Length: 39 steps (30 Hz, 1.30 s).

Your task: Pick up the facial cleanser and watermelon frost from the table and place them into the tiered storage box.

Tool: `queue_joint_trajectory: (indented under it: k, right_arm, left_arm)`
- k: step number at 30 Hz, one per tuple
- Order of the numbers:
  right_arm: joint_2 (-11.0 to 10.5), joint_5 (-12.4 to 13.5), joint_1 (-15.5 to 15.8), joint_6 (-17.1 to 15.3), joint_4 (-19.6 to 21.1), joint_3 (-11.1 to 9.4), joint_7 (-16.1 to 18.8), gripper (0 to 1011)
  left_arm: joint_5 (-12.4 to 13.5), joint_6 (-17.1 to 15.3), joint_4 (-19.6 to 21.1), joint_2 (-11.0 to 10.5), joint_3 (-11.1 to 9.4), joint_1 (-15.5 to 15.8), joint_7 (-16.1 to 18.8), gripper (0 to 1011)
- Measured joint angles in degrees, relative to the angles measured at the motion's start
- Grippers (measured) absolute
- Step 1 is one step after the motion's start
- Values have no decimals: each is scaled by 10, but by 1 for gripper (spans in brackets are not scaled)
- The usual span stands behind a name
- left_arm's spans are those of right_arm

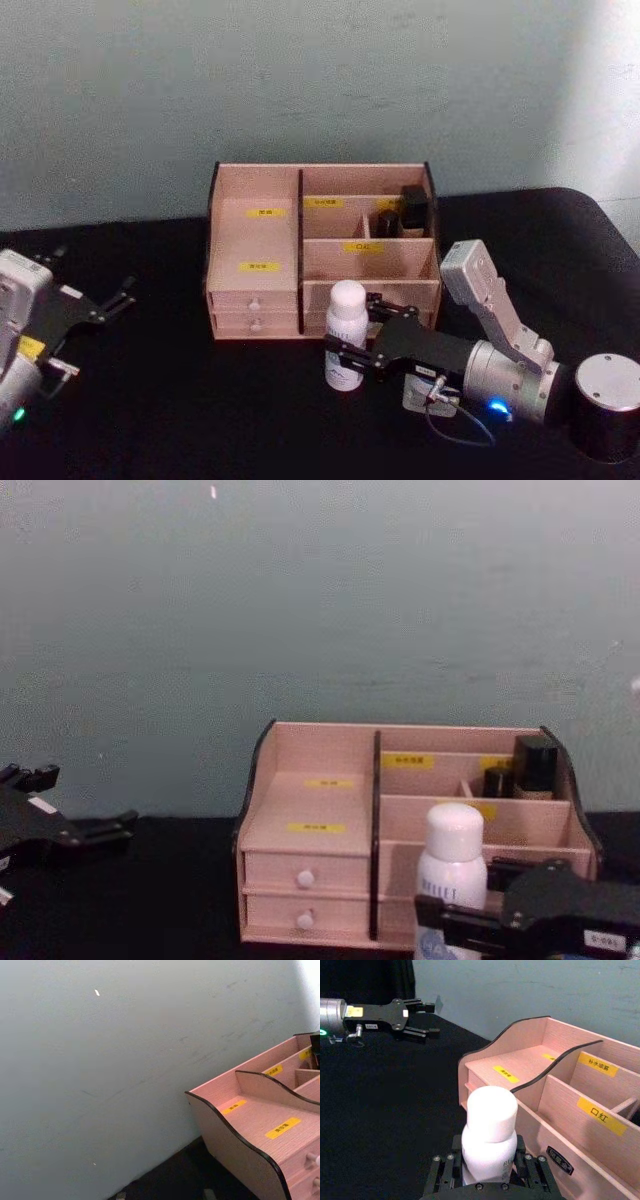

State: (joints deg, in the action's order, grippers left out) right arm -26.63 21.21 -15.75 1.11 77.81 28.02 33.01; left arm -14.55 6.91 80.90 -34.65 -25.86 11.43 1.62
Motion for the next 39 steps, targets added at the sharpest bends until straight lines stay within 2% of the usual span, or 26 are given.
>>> queue_joint_trajectory:
  k: [6, 9, 13, 20, 24, 28, 32, 39]
  right_arm:
    - [-1, 0, 0, 2, 0, 0, 1, 594]
    - [-7, 0, 1, 16, 2, 1, 16, 594]
    - [-19, 14, 1, 28, 12, 2, 48, 594]
    - [-29, 45, 1, 28, 37, -10, 59, 594]
    - [-27, 61, -8, 20, 45, -20, 50, 594]
    - [-16, 67, -25, 13, 45, -26, 30, 594]
    - [-2, 66, -43, 10, 36, -31, 6, 594]
    - [21, 45, -78, 15, 5, -34, -24, 594]
  left_arm:
    - [0, 0, 0, 0, 0, 0, 0, 1001]
    - [0, 0, 0, 0, 0, 0, 0, 1001]
    - [0, 0, 0, 0, 0, 0, 0, 1001]
    - [0, 0, 0, 0, 0, 0, 0, 1001]
    - [0, 0, 0, 0, 0, 0, 0, 1001]
    - [0, 0, 0, 0, 0, 0, 0, 1001]
    - [0, 0, 0, 0, 0, 0, 0, 1001]
    - [0, 0, 0, 0, 0, 0, 0, 1001]
